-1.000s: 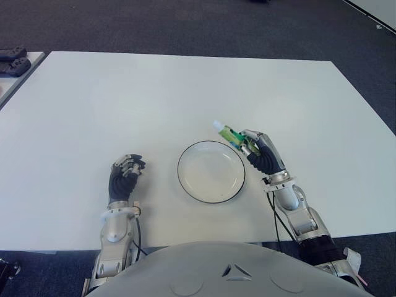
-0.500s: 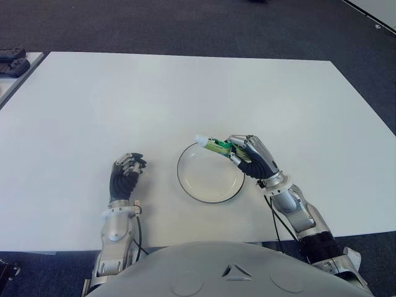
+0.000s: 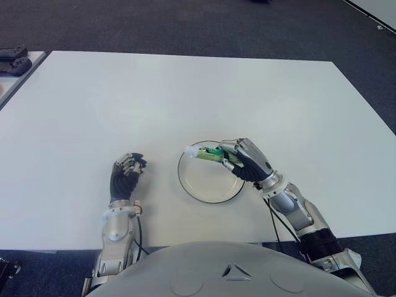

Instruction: Put the toothpaste on the table into the plate.

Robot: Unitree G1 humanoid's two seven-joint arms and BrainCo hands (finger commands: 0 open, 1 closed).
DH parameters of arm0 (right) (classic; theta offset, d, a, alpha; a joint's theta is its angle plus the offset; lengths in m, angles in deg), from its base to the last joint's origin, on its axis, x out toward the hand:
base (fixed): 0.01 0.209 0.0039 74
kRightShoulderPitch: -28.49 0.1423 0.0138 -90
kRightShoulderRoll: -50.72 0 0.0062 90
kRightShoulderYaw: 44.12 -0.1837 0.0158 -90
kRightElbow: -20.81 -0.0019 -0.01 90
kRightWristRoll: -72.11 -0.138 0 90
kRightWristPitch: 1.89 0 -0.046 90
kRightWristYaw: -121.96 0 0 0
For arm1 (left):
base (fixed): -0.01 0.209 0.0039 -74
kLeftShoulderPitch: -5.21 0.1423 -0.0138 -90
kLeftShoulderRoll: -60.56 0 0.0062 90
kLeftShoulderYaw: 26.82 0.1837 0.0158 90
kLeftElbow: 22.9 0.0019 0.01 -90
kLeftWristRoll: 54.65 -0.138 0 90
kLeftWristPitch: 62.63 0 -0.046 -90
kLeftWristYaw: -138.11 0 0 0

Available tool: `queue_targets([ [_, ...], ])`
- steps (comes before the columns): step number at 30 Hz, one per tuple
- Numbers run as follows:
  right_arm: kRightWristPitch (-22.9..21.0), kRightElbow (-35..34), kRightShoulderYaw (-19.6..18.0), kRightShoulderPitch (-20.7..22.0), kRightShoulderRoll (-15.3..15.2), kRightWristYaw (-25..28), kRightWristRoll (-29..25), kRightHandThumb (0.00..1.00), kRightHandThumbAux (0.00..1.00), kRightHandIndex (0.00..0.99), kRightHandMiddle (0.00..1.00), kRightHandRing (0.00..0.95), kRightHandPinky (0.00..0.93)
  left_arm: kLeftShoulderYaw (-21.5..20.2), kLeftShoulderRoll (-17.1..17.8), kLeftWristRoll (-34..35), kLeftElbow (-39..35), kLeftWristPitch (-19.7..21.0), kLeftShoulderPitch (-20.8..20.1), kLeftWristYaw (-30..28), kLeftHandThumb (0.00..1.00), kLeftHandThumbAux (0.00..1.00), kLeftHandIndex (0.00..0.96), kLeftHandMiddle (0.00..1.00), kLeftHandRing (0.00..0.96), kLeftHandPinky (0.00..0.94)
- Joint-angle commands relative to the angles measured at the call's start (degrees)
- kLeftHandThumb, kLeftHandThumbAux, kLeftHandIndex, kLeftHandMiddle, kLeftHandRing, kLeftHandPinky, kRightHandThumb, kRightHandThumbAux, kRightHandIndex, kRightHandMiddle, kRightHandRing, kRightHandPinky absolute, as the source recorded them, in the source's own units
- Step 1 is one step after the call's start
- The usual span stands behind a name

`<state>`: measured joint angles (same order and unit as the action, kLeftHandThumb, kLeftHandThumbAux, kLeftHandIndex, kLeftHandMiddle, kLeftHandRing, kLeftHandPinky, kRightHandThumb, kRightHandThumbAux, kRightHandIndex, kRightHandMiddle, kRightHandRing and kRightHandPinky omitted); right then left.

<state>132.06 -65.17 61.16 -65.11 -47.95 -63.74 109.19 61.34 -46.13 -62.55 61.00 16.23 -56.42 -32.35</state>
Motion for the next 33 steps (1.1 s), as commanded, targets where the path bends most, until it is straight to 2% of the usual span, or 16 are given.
queue_targets([
  [1, -2.87, -1.53, 0.83, -0.45, -1.55, 3.7, 1.35, 0.849, 0.68, 0.391, 0.548, 0.883, 0.869, -0.07, -0.39, -0.42, 0.66, 0.47, 0.06, 0.54, 0.708, 0.718, 0.431, 0.51, 0.513, 0.51],
  [4, -4.25, -2.4, 1.26, -0.68, -2.1, 5.67, 1.85, 0.85, 0.679, 0.393, 0.548, 0.878, 0.866, -0.03, -0.41, -0.42, 0.69, 0.38, 0.08, 0.49, 0.708, 0.718, 0.43, 0.511, 0.515, 0.51],
  [11, -10.91, -4.97, 3.36, -1.44, -3.35, 15.38, 0.4, 0.851, 0.678, 0.398, 0.55, 0.874, 0.873, -0.02, -0.43, 0.09, 1.08, -0.71, 0.11, 0.19, 0.707, 0.718, 0.43, 0.512, 0.515, 0.508],
  [19, -11.87, -4.87, 5.13, -0.67, -4.1, 16.43, 3.58, 0.85, 0.676, 0.404, 0.552, 0.872, 0.871, -0.04, -0.37, -0.47, 1.57, -1.34, 0.08, 0.56, 0.707, 0.718, 0.431, 0.513, 0.516, 0.511],
  [26, -10.94, -4.21, 5.92, -0.31, -4.08, 14.27, 5.74, 0.848, 0.676, 0.406, 0.552, 0.862, 0.853, -0.12, -0.33, -0.59, 1.47, -1.05, 0.17, 0.56, 0.708, 0.718, 0.431, 0.513, 0.516, 0.515],
  [30, -11.7, -4.41, 6.33, -0.4, -3.3, 14.68, 4.46, 0.846, 0.676, 0.407, 0.554, 0.793, 0.773, -0.15, -0.33, -0.6, 1.53, -1.26, 0.19, 0.61, 0.708, 0.718, 0.431, 0.51, 0.514, 0.517],
  [31, -11.95, -4.51, 6.42, -0.41, -3.2, 15.04, 4.04, 0.844, 0.676, 0.417, 0.522, 0.697, 0.696, -0.18, -0.31, -0.56, 1.55, -1.28, 0.19, 0.59, 0.708, 0.718, 0.431, 0.509, 0.514, 0.516],
  [33, -12.26, -4.56, 6.55, -0.45, -3.25, 15.73, 3.27, 0.816, 0.683, 0.422, 0.462, 0.58, 0.606, -0.22, -0.3, -0.47, 1.57, -1.32, 0.18, 0.55, 0.708, 0.718, 0.431, 0.508, 0.513, 0.515],
])
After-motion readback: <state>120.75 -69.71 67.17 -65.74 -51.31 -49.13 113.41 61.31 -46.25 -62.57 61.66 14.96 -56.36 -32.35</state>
